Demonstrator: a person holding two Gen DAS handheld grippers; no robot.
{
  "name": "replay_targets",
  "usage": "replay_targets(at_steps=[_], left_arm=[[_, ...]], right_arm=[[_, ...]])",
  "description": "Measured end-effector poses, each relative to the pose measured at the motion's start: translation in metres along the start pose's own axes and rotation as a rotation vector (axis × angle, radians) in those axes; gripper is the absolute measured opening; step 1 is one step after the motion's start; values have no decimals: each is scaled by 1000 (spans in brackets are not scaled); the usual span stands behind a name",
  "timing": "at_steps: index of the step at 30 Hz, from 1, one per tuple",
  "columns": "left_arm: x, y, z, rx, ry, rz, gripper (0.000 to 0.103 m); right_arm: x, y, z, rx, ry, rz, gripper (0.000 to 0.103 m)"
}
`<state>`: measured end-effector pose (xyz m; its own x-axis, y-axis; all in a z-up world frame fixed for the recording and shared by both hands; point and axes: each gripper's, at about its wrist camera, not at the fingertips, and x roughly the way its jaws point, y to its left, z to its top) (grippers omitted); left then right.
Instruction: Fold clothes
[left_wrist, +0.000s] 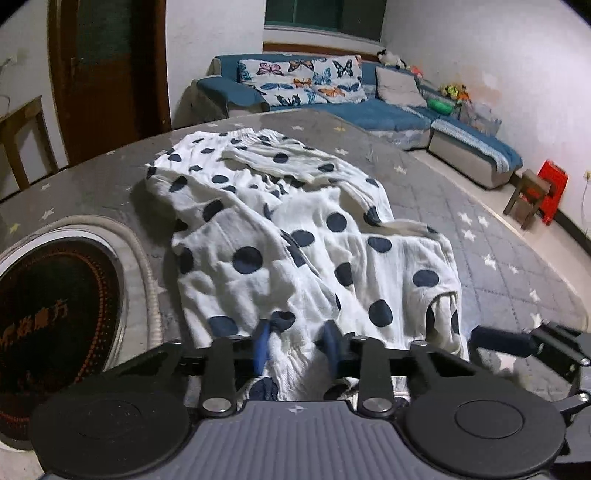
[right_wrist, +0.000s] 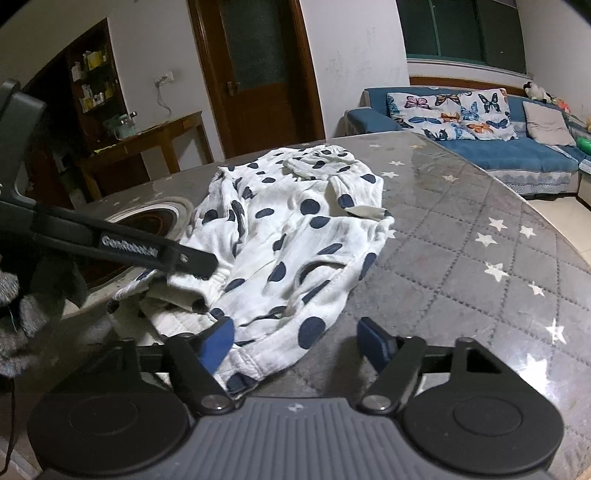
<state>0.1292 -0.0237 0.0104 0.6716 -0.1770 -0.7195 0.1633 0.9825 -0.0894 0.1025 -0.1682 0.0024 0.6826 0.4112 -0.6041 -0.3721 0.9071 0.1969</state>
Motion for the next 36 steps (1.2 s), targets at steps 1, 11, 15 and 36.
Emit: replay_targets(at_steps=[1,11,15,36], left_arm=[[-4,4,0,-9,-8,0,15],[-38,45,-5,-119,-78,33,5],[-53,65,-14,-172,-94,43,4],[-49,99,-45,-222,-20,107,51]], right_arm=[[0,0,0,4,2,8,65],[-3,2,0,33,10,37,22],[-7,-3,1,51,1,25,12],[-4,-4,-1,70,33,44,39]])
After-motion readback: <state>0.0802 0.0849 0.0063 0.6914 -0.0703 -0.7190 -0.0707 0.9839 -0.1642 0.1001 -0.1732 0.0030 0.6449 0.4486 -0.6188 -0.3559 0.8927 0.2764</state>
